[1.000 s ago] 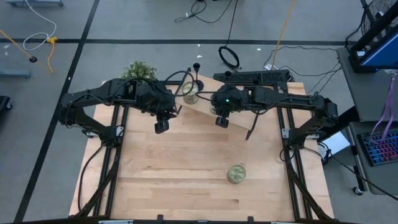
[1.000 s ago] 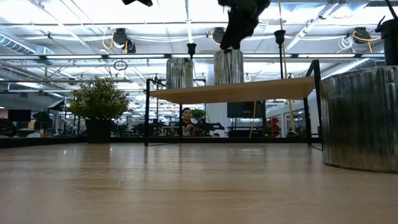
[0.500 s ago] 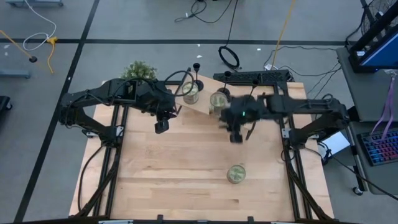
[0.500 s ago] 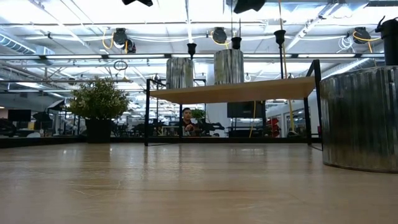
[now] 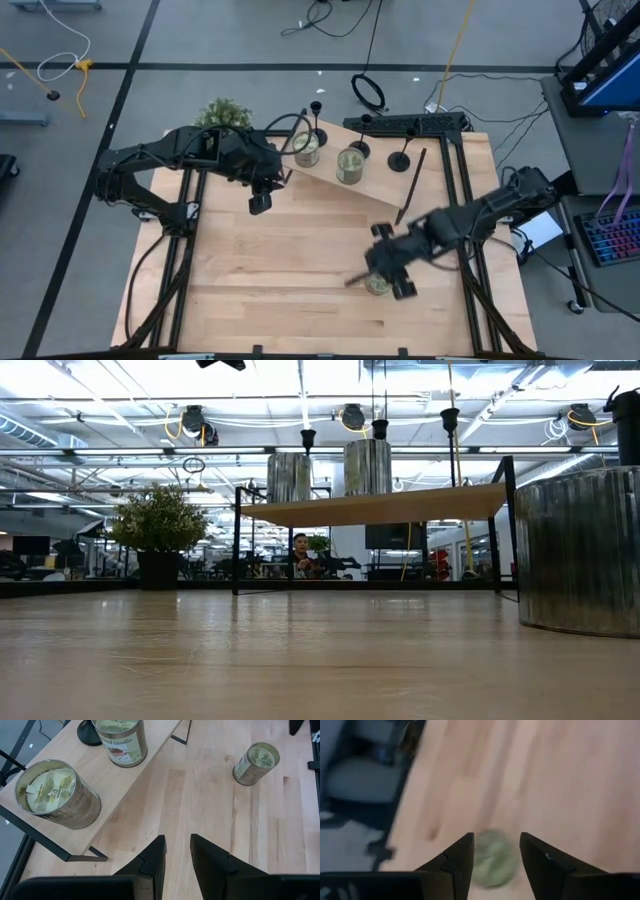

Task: Pick & Place candle stick holders
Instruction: Align the silver scented candle with the other silver scented candle on the shelf

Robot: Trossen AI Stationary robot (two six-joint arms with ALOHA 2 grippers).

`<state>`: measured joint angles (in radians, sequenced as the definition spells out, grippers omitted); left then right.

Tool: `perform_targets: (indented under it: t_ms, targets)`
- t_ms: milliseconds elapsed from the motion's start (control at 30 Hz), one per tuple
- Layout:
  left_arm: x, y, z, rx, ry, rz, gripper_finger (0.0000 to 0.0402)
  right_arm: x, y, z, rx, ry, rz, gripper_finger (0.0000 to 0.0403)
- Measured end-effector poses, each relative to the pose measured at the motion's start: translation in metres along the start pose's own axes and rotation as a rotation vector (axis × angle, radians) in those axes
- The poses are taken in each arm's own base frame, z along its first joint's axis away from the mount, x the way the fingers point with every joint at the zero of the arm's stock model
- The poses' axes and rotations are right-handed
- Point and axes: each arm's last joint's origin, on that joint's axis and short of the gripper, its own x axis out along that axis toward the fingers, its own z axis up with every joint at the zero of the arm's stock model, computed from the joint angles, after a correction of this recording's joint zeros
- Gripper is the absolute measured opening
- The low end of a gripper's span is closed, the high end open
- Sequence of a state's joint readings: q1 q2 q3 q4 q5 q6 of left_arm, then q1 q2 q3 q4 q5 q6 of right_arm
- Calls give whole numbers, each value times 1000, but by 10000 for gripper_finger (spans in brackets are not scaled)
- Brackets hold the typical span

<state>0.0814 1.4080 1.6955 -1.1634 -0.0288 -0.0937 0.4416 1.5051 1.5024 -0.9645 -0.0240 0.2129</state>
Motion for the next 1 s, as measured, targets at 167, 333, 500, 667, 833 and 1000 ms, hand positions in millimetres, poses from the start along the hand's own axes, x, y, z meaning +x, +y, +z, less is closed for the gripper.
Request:
perform_targets:
  t_ms: [167, 333, 500, 667, 833, 1000]
  targets:
    - [0, 0, 0, 9, 0, 0, 97, 28, 27, -23, 82, 51, 125, 149]
    - [0, 0, 0, 31, 2, 0, 97, 58, 40, -46, 71, 61, 153, 149]
    - [0, 2, 0, 25, -1, 28, 97, 74, 35, -62, 65, 92, 130, 149]
    - [0, 2, 0, 6, -2, 33, 97, 87, 28, -77, -2, 107, 15, 148]
    - [0, 2, 0, 9, -4, 50, 97, 96, 25, -88, -66, 108, -4, 148]
    - [0, 2, 0, 9, -5, 54, 97, 99, 24, -91, -99, 101, 0, 117]
